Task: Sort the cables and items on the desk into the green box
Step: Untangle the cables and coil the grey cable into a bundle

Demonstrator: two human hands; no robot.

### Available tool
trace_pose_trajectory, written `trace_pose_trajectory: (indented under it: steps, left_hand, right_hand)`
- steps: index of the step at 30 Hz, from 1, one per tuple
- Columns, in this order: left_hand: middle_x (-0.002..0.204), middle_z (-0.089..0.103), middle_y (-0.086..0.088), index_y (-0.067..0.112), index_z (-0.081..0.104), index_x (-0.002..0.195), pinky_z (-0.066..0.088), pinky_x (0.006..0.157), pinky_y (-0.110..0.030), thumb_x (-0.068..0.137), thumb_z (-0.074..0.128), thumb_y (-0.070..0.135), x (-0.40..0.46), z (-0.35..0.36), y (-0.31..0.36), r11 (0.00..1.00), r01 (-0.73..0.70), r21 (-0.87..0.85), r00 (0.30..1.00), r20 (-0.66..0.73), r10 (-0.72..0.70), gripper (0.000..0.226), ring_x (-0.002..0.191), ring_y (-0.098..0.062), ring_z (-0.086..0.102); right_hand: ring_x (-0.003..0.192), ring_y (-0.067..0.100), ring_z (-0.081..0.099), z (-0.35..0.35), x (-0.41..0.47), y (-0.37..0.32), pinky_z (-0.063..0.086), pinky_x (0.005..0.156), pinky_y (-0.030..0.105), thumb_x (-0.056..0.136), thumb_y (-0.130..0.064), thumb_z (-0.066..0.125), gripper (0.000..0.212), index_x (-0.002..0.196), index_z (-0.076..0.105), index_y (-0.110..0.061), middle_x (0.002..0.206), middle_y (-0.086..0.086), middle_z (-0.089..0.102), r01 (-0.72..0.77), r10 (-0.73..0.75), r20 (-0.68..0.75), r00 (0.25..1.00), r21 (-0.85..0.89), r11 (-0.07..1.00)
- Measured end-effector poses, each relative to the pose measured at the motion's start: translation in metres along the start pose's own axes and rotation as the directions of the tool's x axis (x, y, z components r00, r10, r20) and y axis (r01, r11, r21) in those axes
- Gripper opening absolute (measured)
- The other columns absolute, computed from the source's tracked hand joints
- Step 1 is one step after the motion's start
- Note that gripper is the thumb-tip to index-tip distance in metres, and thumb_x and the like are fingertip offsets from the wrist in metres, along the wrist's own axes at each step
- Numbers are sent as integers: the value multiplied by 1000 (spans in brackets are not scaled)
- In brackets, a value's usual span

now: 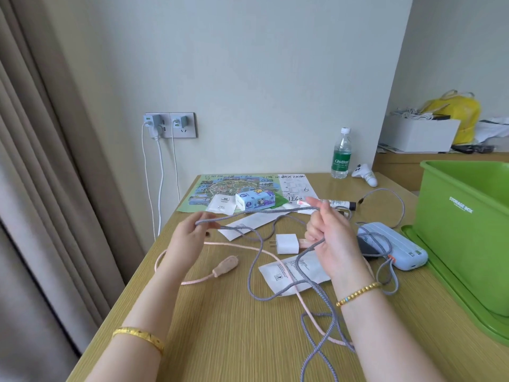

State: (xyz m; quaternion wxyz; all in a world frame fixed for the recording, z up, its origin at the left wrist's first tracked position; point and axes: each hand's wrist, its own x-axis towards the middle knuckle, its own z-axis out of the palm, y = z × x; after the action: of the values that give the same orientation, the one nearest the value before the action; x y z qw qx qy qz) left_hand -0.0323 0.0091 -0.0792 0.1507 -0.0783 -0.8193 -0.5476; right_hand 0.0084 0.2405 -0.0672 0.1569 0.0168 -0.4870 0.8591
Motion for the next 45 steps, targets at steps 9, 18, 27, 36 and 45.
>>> trace_pose_trajectory:
  steps: [9, 18, 27, 36, 45]
  left_hand:
    - [43, 34, 9, 23, 60, 60, 34, 40, -16, 75, 64, 37, -27, -11, 45, 862, 116, -494, 806, 554, 209, 22, 37, -7, 29]
    - [94, 75, -4, 18, 54, 45, 58, 71, -26, 99, 30, 44, -8, 25, 47, 338, 145, -930, 986, 107, -128, 64, 90, -12, 71]
    - [82, 73, 1, 23, 69, 96, 57, 61, -26, 99, 34, 43, -13, 55, 51, 288, 165, -943, 969, 101, -225, 41, 67, -13, 70]
    - [57, 27, 4, 21, 53, 92, 25, 34, -15, 98, 27, 30, -2, 28, 26, 675, 200, -710, 951, -24, -307, 28, 34, -7, 23]
    - [78, 53, 8, 21, 41, 106, 36, 62, -29, 86, 46, 56, -29, 55, 46, 971, -100, 215, 948, 317, 28, 40, 69, -12, 52]
  right_hand:
    - [38, 7, 28, -6, 0, 1, 27, 40, 17, 101, -25, 33, 34, 77, 54, -14, 39, -11, 33, -6, -44, -173, 984, -278, 960]
    - [48, 12, 38, -12, -12, 0, 25, 43, 20, 94, -30, 50, 25, 76, 64, -21, 56, -3, 43, -19, 128, 49, 991, -876, 481]
    - [45, 11, 30, -16, -28, 6, 19, 41, 21, 91, -32, 54, 30, 79, 66, -8, 58, 1, 35, 125, 308, 199, 930, -961, 246]
    - [38, 7, 45, -10, -31, -23, 40, 35, 17, 91, 3, 46, 15, 88, 51, -11, 59, 2, 49, -278, 312, 198, 929, -182, 943]
    - [41, 3, 35, -9, -30, -20, 25, 38, 11, 96, -4, 41, 15, 98, 51, -15, 75, -4, 68, 109, 11, 367, 930, -305, 946]
